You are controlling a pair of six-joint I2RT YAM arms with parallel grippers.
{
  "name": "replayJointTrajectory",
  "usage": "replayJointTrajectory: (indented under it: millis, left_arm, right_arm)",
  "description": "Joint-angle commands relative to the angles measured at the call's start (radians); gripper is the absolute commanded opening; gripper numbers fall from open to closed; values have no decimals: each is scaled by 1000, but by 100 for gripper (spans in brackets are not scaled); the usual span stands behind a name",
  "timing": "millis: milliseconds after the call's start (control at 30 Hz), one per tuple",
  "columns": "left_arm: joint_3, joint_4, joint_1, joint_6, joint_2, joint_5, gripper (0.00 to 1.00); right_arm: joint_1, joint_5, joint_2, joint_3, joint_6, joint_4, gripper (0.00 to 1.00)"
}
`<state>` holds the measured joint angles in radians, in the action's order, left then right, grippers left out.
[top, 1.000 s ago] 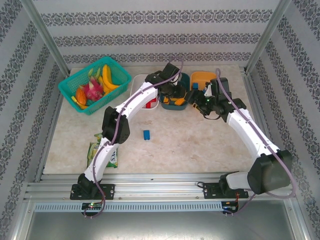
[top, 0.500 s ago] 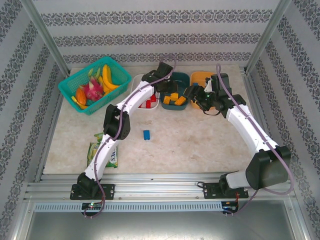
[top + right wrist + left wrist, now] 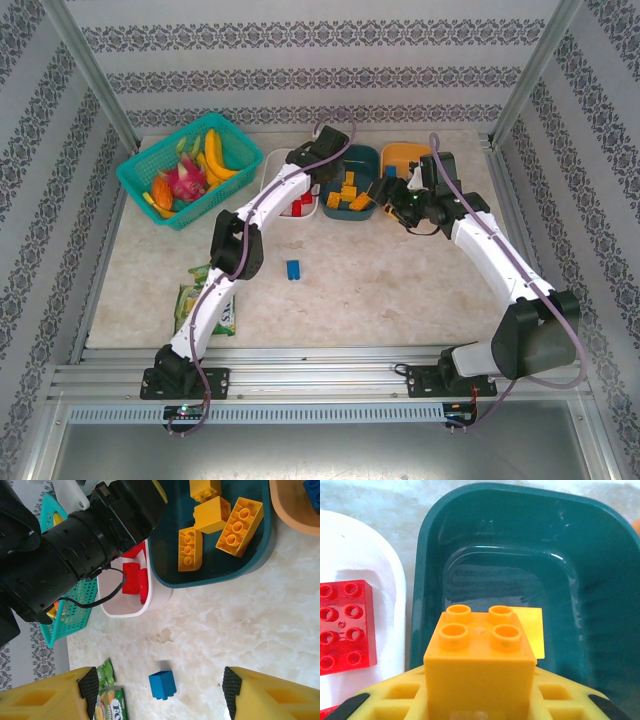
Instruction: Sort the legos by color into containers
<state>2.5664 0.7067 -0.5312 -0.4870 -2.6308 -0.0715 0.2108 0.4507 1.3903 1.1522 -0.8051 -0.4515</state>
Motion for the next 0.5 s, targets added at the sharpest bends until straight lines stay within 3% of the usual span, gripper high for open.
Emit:
replayJointTrajectory:
  millis: [0,467]
  left_arm:
    - [31,7,-19,41,-35,-62,30]
    - [34,32,-58,66,-47,-98,30]
  right_arm:
    - [-15,14,-28,-17,17,11,69]
    - [-16,16,-55,-51,20,10,69]
